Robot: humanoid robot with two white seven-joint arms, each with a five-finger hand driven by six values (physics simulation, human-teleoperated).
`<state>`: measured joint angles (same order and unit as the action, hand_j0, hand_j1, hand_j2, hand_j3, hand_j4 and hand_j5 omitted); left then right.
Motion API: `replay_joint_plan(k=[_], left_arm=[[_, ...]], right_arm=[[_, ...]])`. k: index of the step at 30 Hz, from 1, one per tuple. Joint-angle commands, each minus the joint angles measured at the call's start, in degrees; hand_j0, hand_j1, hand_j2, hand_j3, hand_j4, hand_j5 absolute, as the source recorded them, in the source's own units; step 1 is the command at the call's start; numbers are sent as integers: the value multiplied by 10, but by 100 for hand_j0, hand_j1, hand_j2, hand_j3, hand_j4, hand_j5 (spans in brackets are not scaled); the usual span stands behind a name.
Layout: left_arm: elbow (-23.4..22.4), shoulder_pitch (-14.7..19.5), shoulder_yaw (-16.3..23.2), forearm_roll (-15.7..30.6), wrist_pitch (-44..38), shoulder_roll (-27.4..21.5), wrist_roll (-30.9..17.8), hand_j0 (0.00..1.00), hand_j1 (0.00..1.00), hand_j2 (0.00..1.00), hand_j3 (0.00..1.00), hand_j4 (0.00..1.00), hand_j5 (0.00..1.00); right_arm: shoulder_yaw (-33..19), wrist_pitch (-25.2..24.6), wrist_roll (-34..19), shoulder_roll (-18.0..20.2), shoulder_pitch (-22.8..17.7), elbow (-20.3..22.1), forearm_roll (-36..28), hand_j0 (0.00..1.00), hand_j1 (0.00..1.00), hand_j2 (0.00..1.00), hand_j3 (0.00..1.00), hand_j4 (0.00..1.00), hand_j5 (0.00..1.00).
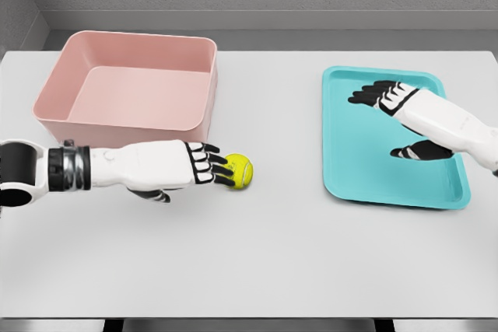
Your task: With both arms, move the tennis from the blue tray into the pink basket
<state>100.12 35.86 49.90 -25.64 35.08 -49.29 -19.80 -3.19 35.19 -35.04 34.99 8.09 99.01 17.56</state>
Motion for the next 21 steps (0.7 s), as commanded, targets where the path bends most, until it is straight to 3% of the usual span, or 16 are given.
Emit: replay_joint_plan(k=[1,7,21], left_arm=[[-1,0,18,0,-1,13,0,100,100,100,100,100,100],[-4,28,42,-3,-1,31,-1,100,100,100,100,100,100],[-87,83,81,-2,-1,101,-2,100,100,100,100,100,100]], right_arm=[[-9,-2,0,-11,0,0,-24,100,100,100,100,100,100],[-35,-2,0,-11,-1,-7,-26,100,100,100,100,100,100],[-44,-2,0,-8,-2,-29,-26,100,100,100,100,100,100]])
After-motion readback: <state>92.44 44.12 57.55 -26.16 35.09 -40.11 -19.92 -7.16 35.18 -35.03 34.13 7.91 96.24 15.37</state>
